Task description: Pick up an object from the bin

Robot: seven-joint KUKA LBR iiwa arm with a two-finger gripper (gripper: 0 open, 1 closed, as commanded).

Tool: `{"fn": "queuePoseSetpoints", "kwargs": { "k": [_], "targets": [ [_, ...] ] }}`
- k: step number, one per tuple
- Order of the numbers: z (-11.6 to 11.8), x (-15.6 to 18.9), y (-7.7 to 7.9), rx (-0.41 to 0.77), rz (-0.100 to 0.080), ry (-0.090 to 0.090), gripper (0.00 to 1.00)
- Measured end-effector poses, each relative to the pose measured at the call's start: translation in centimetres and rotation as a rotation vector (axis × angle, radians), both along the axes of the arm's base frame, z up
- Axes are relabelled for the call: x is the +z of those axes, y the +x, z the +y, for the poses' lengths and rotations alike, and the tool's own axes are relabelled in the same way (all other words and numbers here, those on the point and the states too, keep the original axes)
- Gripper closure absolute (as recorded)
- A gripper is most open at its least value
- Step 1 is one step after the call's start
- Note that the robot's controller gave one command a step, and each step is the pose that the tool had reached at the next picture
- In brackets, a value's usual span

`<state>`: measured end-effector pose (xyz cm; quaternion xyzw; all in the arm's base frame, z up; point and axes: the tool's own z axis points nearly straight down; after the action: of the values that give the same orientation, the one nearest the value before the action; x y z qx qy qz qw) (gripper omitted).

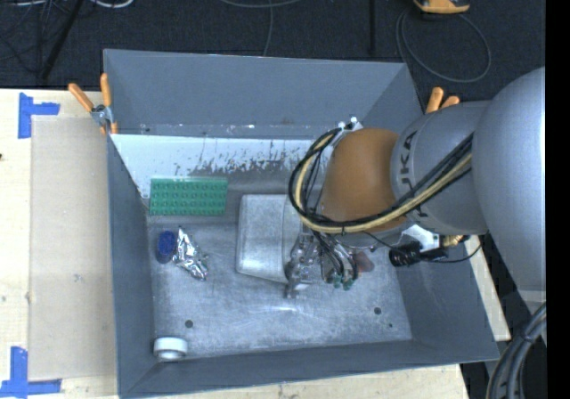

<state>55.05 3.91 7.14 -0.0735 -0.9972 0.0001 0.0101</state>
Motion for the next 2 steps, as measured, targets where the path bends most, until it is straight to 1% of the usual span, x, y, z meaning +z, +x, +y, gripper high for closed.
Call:
{"fn": "queuePoseSetpoints", "kwargs": {
  "k": [1,2],
  "targets": [
    [0.2,8.0,-1.3,0.114,-0.026,0.000,1.00],
    [2.5,6.2,-0.3,0.183,-0.012,-0.001,1.00]
  ]
}}
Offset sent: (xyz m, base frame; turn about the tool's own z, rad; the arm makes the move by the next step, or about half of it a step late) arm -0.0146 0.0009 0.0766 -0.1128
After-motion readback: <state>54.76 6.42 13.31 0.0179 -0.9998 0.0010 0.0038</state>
